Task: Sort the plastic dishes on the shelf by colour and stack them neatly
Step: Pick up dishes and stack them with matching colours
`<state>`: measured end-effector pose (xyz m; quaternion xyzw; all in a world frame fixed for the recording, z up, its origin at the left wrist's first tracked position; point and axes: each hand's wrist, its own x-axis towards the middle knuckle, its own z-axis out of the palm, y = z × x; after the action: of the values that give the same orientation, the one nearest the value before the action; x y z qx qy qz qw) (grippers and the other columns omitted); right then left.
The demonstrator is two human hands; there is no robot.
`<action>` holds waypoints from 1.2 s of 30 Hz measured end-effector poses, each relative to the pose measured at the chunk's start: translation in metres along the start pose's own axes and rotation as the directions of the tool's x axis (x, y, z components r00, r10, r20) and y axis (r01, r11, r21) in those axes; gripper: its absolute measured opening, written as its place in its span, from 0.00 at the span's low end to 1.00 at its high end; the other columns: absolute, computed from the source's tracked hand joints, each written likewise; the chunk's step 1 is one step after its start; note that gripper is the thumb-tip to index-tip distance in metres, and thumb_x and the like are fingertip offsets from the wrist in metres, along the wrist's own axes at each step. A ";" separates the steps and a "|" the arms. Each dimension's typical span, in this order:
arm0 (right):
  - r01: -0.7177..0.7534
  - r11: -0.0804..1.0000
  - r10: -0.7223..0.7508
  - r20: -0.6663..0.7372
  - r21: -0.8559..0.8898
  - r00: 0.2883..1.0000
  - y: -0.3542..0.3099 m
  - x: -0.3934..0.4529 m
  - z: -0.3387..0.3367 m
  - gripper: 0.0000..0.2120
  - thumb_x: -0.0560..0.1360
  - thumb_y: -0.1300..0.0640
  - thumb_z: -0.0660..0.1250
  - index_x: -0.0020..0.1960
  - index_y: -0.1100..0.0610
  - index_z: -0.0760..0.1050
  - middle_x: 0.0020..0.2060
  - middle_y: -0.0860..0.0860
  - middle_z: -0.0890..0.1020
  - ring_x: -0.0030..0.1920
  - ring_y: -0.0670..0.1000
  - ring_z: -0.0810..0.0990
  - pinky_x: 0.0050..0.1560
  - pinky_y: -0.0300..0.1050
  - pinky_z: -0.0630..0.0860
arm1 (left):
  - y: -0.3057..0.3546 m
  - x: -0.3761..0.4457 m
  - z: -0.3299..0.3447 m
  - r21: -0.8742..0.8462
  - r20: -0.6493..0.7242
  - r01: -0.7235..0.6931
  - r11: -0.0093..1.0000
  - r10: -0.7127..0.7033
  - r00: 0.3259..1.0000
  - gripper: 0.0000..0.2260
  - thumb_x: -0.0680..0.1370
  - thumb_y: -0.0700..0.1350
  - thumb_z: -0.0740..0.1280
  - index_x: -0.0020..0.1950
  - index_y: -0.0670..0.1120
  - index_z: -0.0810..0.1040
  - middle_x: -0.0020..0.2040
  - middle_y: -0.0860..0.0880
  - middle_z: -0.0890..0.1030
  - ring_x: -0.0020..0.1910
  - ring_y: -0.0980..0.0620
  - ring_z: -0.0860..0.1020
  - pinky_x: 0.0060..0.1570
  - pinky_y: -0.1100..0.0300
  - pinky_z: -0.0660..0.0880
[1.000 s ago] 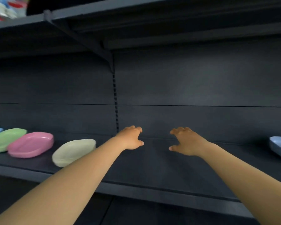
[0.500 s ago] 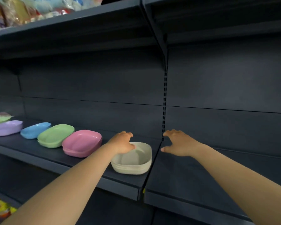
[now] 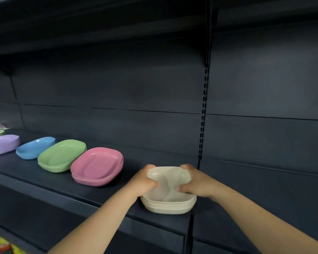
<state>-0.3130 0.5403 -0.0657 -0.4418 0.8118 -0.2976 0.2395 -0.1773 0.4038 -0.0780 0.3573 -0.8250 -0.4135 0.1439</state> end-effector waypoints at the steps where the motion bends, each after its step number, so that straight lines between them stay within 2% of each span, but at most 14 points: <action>1: -0.014 1.000 0.014 0.000 0.022 1.000 0.000 -0.001 0.001 0.35 0.71 0.52 0.71 0.73 0.47 0.57 0.58 0.47 0.74 0.56 0.47 0.75 0.54 0.39 0.73 | -0.001 0.002 0.001 -0.029 0.001 -0.001 1.000 0.001 1.000 0.22 0.72 0.38 0.67 0.63 0.53 0.70 0.58 0.51 0.76 0.56 0.51 0.75 0.55 0.58 0.72; 4: -0.054 0.986 0.057 -0.017 0.158 0.998 -0.002 -0.004 0.004 0.36 0.71 0.55 0.73 0.72 0.47 0.58 0.58 0.47 0.75 0.56 0.47 0.75 0.54 0.39 0.74 | -0.001 0.003 0.002 -0.114 0.004 -0.009 0.993 0.009 1.000 0.19 0.73 0.35 0.66 0.59 0.53 0.71 0.56 0.50 0.76 0.54 0.51 0.74 0.52 0.59 0.71; 7: -0.082 0.956 0.106 -0.070 0.282 0.992 -0.001 -0.004 0.009 0.34 0.69 0.59 0.74 0.69 0.49 0.62 0.55 0.48 0.76 0.56 0.48 0.76 0.55 0.41 0.76 | 0.000 0.003 0.002 -0.235 0.000 -0.009 0.972 0.009 1.000 0.17 0.72 0.31 0.64 0.47 0.54 0.74 0.48 0.51 0.77 0.50 0.50 0.74 0.52 0.58 0.72; 10: -0.095 0.908 0.163 -0.134 0.409 0.978 0.001 -0.006 0.014 0.29 0.67 0.63 0.75 0.64 0.53 0.68 0.53 0.49 0.78 0.54 0.49 0.77 0.52 0.42 0.77 | -0.002 0.006 0.002 -0.410 0.019 0.054 0.910 -0.051 0.999 0.18 0.72 0.30 0.65 0.55 0.49 0.76 0.50 0.48 0.80 0.52 0.46 0.77 0.54 0.53 0.74; 14: -0.075 0.823 0.230 -0.209 0.564 0.950 0.004 -0.015 0.015 0.27 0.65 0.68 0.75 0.60 0.53 0.70 0.50 0.50 0.80 0.51 0.51 0.80 0.45 0.43 0.78 | 0.003 0.006 0.003 -0.537 0.084 0.104 0.837 -0.069 0.994 0.15 0.73 0.29 0.66 0.54 0.46 0.76 0.48 0.46 0.81 0.48 0.45 0.79 0.47 0.53 0.76; 16: -0.040 0.781 0.247 -0.250 0.623 0.936 0.007 -0.022 0.012 0.26 0.66 0.68 0.75 0.61 0.56 0.72 0.50 0.52 0.81 0.50 0.52 0.80 0.43 0.45 0.78 | 0.013 0.001 0.005 -0.562 0.049 0.049 0.826 -0.026 0.998 0.16 0.72 0.30 0.67 0.53 0.48 0.76 0.48 0.47 0.81 0.48 0.46 0.79 0.47 0.52 0.77; 20: 0.011 0.658 0.310 -0.285 0.753 0.907 0.016 -0.041 -0.006 0.26 0.68 0.66 0.74 0.63 0.56 0.71 0.53 0.53 0.81 0.52 0.56 0.80 0.52 0.53 0.78 | 0.047 -0.011 0.021 -0.600 -0.046 -0.094 0.795 0.084 0.995 0.18 0.72 0.31 0.68 0.55 0.49 0.76 0.49 0.49 0.81 0.48 0.48 0.80 0.46 0.53 0.78; 23: 0.082 0.623 0.344 -0.366 0.778 0.865 0.033 -0.066 -0.031 0.23 0.68 0.67 0.74 0.60 0.56 0.73 0.52 0.54 0.82 0.50 0.57 0.81 0.46 0.52 0.79 | 0.079 -0.019 0.047 -0.642 -0.048 -0.121 0.757 0.117 0.992 0.17 0.72 0.32 0.68 0.54 0.50 0.76 0.48 0.50 0.81 0.47 0.50 0.80 0.43 0.55 0.77; 25: 0.140 0.602 0.358 -0.423 0.786 0.832 0.050 -0.086 -0.052 0.21 0.68 0.68 0.74 0.57 0.56 0.74 0.50 0.55 0.82 0.49 0.57 0.81 0.42 0.50 0.78 | 0.101 -0.023 0.074 -0.666 0.014 -0.066 0.743 0.101 0.995 0.14 0.72 0.35 0.69 0.54 0.49 0.76 0.48 0.49 0.81 0.48 0.47 0.80 0.48 0.51 0.78; 27: 0.190 0.595 0.370 -0.476 0.781 0.798 0.072 -0.106 -0.073 0.20 0.68 0.69 0.73 0.57 0.56 0.74 0.50 0.54 0.82 0.50 0.57 0.81 0.44 0.51 0.79 | 0.124 -0.027 0.106 -0.667 0.077 -0.007 0.745 0.078 0.994 0.10 0.73 0.40 0.70 0.53 0.48 0.77 0.48 0.47 0.82 0.49 0.46 0.80 0.52 0.49 0.78; 29: 0.215 0.605 0.390 -0.521 0.766 0.759 0.099 -0.124 -0.097 0.20 0.68 0.68 0.73 0.57 0.56 0.75 0.50 0.54 0.82 0.50 0.57 0.81 0.47 0.52 0.79 | 0.151 -0.032 0.143 -0.675 0.105 0.005 0.738 0.090 0.990 0.10 0.73 0.42 0.71 0.54 0.48 0.77 0.49 0.47 0.82 0.50 0.46 0.80 0.52 0.50 0.77; 33: 0.242 0.634 0.415 -0.587 0.735 0.695 0.157 -0.162 -0.151 0.16 0.68 0.67 0.73 0.52 0.53 0.75 0.48 0.52 0.82 0.49 0.56 0.80 0.48 0.53 0.78 | 0.209 -0.038 0.216 -0.701 0.115 -0.015 0.713 0.135 0.984 0.12 0.73 0.42 0.71 0.55 0.47 0.77 0.50 0.48 0.82 0.49 0.47 0.80 0.50 0.52 0.78; 36: 0.222 0.678 0.418 -0.616 0.701 0.668 0.215 -0.192 -0.202 0.18 0.68 0.66 0.74 0.55 0.54 0.75 0.49 0.52 0.82 0.51 0.57 0.80 0.53 0.57 0.79 | 0.258 -0.046 0.283 -0.712 0.150 0.009 0.702 0.140 0.979 0.11 0.73 0.41 0.71 0.55 0.46 0.77 0.50 0.47 0.82 0.49 0.47 0.80 0.48 0.53 0.77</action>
<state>-0.4728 0.8534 -0.0482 -0.1002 0.6725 -0.7306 0.0629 -0.4171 0.7041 -0.0469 0.2029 -0.6247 -0.7259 0.2042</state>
